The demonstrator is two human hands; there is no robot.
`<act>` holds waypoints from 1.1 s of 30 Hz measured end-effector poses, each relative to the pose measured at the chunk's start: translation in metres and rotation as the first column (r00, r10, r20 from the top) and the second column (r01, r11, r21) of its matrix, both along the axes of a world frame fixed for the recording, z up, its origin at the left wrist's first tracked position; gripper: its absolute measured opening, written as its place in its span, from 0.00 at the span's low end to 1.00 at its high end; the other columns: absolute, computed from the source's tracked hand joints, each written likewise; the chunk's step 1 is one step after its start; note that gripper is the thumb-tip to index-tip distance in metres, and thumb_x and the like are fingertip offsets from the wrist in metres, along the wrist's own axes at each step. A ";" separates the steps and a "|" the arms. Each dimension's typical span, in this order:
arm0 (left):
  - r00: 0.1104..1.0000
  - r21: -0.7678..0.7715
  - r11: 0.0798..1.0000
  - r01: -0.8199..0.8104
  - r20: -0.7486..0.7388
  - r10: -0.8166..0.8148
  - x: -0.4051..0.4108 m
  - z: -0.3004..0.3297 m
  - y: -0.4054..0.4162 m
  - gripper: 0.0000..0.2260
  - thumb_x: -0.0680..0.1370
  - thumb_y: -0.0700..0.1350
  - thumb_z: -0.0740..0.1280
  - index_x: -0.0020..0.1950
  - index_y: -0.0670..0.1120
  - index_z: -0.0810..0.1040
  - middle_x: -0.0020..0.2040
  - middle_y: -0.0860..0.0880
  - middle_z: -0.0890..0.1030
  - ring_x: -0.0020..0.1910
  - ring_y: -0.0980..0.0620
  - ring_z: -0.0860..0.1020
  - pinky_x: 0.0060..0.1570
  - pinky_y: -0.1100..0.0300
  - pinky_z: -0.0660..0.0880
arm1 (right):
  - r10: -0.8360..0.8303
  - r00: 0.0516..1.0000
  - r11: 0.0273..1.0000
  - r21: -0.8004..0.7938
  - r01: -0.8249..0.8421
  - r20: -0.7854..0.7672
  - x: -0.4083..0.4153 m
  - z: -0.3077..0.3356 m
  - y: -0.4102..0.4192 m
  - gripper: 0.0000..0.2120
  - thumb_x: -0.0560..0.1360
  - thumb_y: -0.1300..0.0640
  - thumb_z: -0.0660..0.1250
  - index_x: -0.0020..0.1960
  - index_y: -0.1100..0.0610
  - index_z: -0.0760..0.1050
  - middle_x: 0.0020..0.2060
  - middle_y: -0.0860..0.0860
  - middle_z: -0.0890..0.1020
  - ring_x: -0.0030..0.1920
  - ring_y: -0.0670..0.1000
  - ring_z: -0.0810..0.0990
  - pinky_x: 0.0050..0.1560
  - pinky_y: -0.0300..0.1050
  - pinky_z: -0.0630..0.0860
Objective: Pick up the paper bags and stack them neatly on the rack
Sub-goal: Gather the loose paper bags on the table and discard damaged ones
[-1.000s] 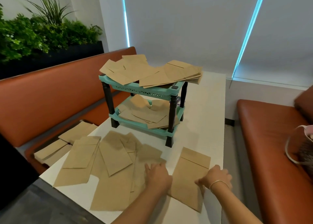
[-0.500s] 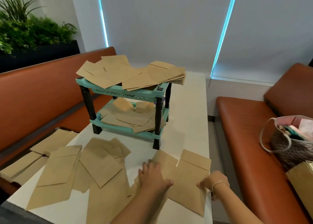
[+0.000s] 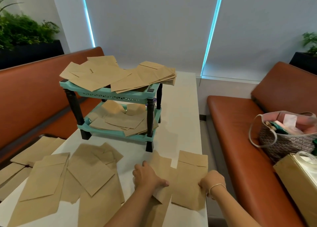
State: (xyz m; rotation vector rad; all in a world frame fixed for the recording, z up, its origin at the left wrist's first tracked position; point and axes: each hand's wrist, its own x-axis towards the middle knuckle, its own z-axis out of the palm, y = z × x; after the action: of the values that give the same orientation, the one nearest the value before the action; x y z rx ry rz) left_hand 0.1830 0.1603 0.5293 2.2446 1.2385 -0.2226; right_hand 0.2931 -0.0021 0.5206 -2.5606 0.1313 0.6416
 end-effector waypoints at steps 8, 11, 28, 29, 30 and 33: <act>0.998 0.034 0.999 -0.022 0.067 0.020 0.013 0.009 -0.017 0.23 0.73 0.44 0.70 0.64 0.45 0.65 0.58 0.46 0.76 0.56 0.48 0.76 0.49 0.56 0.75 | 0.107 0.992 0.970 0.227 -0.088 -0.071 -0.001 0.010 -0.004 0.17 0.73 0.58 0.65 0.60 0.59 0.66 0.53 0.55 0.77 0.47 0.53 0.77 0.44 0.44 0.75; 0.989 0.044 0.999 -0.026 0.145 0.019 0.016 0.014 -0.025 0.15 0.78 0.42 0.63 0.63 0.44 0.66 0.58 0.46 0.76 0.54 0.47 0.77 0.45 0.57 0.73 | 0.163 0.953 0.954 0.287 -0.087 -0.254 -0.004 0.016 -0.006 0.30 0.66 0.68 0.71 0.64 0.60 0.63 0.51 0.60 0.76 0.33 0.54 0.81 0.27 0.42 0.76; 0.753 -0.004 0.996 0.086 0.655 -0.063 0.109 0.061 -0.149 0.05 0.77 0.44 0.62 0.46 0.43 0.71 0.43 0.46 0.76 0.42 0.46 0.76 0.42 0.52 0.75 | -0.164 0.915 0.978 0.179 0.103 0.370 0.079 0.016 -0.148 0.12 0.72 0.62 0.64 0.53 0.54 0.81 0.52 0.54 0.82 0.55 0.57 0.78 0.51 0.40 0.70; 0.768 -0.018 0.994 0.103 0.637 -0.068 0.116 0.054 -0.160 0.05 0.77 0.44 0.63 0.46 0.43 0.71 0.42 0.46 0.76 0.42 0.47 0.76 0.42 0.52 0.75 | -0.132 0.933 0.986 0.139 0.090 0.335 0.085 0.005 -0.160 0.13 0.72 0.61 0.63 0.54 0.53 0.81 0.53 0.54 0.82 0.55 0.57 0.78 0.53 0.41 0.71; 0.782 -0.035 0.992 0.120 0.620 -0.073 0.123 0.045 -0.171 0.05 0.76 0.44 0.63 0.46 0.43 0.71 0.42 0.47 0.76 0.42 0.47 0.76 0.41 0.52 0.75 | -0.101 0.953 0.992 0.106 0.073 0.286 0.089 -0.007 -0.171 0.15 0.72 0.63 0.62 0.54 0.53 0.81 0.53 0.54 0.82 0.54 0.57 0.79 0.55 0.43 0.73; 0.833 -0.092 0.985 0.145 0.549 -0.071 0.140 0.011 -0.195 0.04 0.76 0.44 0.64 0.46 0.44 0.71 0.40 0.50 0.75 0.38 0.51 0.74 0.40 0.54 0.75 | -0.018 0.988 0.999 0.051 0.010 0.154 0.096 -0.047 -0.196 0.19 0.71 0.66 0.60 0.55 0.53 0.81 0.53 0.54 0.83 0.53 0.56 0.80 0.58 0.44 0.75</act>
State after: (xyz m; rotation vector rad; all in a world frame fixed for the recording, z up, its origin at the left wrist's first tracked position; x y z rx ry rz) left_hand 0.3229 -0.0346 0.5407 2.0564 0.7641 0.2780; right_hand 0.3894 -0.1981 0.4739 -2.5471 0.0796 0.4341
